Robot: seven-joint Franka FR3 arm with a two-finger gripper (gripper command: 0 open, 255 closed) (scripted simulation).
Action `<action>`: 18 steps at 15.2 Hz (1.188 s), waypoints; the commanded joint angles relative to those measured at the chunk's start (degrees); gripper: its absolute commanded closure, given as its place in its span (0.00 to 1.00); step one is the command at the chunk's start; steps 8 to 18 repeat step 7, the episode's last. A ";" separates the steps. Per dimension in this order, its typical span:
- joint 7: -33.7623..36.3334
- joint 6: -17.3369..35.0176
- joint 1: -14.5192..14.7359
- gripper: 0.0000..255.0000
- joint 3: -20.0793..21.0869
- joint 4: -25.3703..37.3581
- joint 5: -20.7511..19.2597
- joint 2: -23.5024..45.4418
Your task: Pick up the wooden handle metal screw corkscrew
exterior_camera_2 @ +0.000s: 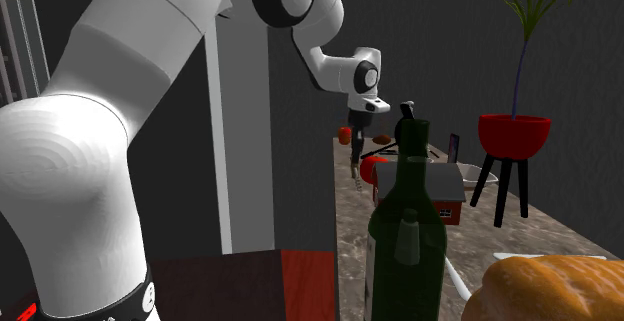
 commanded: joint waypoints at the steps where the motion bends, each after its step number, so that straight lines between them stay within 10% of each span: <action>1: -0.09 -1.28 -0.11 1.00 0.19 0.60 0.27 -0.70; 18: -0.19 -3.78 -0.27 1.00 0.55 1.85 0.77 -2.02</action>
